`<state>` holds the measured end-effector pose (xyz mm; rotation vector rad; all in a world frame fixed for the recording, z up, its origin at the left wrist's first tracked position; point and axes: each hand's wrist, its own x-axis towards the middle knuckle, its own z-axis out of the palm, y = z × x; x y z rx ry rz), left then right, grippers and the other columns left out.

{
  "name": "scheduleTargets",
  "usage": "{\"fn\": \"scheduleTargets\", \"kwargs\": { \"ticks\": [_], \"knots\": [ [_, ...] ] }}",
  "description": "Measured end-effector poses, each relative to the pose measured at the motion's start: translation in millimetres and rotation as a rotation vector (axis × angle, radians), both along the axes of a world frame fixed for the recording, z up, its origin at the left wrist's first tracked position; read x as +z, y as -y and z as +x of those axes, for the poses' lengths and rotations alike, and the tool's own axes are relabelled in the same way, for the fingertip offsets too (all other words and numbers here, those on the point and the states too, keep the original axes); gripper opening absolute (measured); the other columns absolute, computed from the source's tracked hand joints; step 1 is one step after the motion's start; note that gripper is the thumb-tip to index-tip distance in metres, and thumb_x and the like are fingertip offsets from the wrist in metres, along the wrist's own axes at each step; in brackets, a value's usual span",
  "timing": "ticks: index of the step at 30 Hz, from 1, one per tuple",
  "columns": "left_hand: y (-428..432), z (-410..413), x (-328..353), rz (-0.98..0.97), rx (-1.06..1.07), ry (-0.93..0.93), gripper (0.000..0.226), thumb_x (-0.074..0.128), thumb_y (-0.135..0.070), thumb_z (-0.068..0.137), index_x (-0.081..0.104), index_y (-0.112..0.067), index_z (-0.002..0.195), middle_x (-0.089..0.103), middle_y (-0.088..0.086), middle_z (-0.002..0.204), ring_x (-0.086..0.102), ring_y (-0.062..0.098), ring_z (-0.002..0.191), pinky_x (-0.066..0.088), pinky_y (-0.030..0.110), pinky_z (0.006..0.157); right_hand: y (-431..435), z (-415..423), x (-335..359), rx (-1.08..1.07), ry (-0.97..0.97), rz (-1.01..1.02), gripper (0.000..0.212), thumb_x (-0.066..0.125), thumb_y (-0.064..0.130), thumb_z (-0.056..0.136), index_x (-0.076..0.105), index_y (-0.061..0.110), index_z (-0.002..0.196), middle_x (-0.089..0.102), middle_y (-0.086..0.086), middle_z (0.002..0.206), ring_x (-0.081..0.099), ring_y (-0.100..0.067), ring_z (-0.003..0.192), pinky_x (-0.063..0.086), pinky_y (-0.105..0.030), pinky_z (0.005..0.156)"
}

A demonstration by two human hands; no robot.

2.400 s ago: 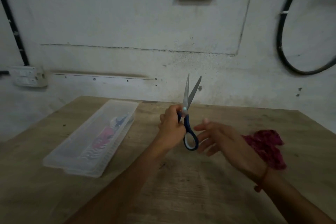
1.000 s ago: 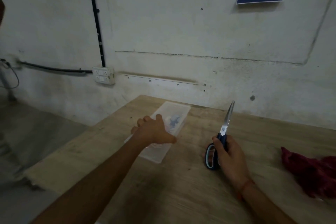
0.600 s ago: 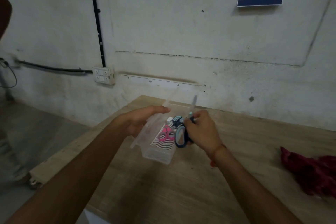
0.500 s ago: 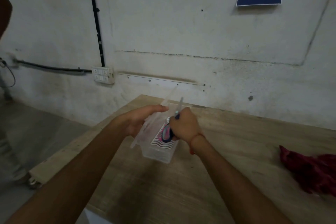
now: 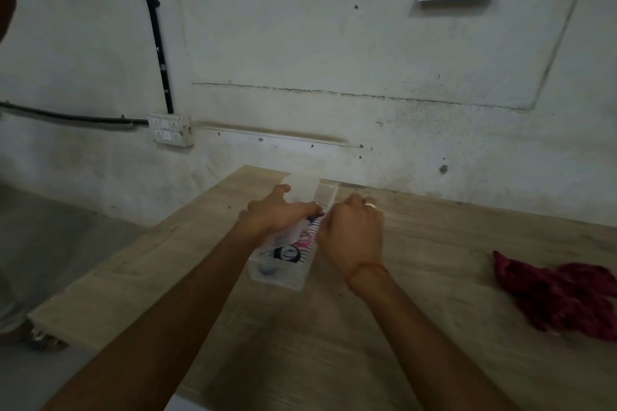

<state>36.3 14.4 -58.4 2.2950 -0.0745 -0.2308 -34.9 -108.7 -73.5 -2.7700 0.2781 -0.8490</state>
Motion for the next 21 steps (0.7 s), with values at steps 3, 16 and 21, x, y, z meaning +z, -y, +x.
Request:
{"fn": "scheduleTargets", "kwargs": {
  "ticks": [3, 16, 21],
  "knots": [
    [18.7, -13.2, -7.2, 0.367, -0.011, 0.101, 0.099, 0.063, -0.080, 0.065, 0.024, -0.048, 0.151, 0.026, 0.021, 0.151, 0.026, 0.043, 0.135, 0.027, 0.054, 0.108, 56.5, -16.9, -25.8, -0.022, 0.175, 0.062, 0.021, 0.053, 0.021, 0.084, 0.067, 0.015, 0.070, 0.064, -0.007, 0.080, 0.058, -0.029, 0.080, 0.045, -0.038, 0.074],
    [18.9, -12.8, -16.6, 0.545, -0.078, 0.163, 0.093, 0.060, -0.080, 0.070, 0.025, -0.048, 0.151, 0.024, 0.018, 0.152, 0.023, 0.043, 0.137, 0.023, 0.056, 0.109, 107.1, -30.4, -54.6, 0.015, 0.204, 0.165, 0.017, 0.060, 0.017, 0.084, 0.070, 0.016, 0.070, 0.065, -0.004, 0.075, 0.058, -0.027, 0.079, 0.048, -0.036, 0.074],
    [19.3, -4.7, -19.2, 0.636, -0.095, 0.209, 0.091, 0.050, -0.083, 0.075, 0.017, -0.047, 0.152, 0.022, 0.021, 0.154, 0.027, 0.045, 0.137, 0.023, 0.059, 0.109, 108.7, -23.4, -58.1, 0.019, 0.094, 0.198, 0.026, 0.052, 0.027, 0.088, 0.070, 0.018, 0.071, 0.065, -0.002, 0.076, 0.058, -0.023, 0.078, 0.047, -0.035, 0.077]
  ]
}}
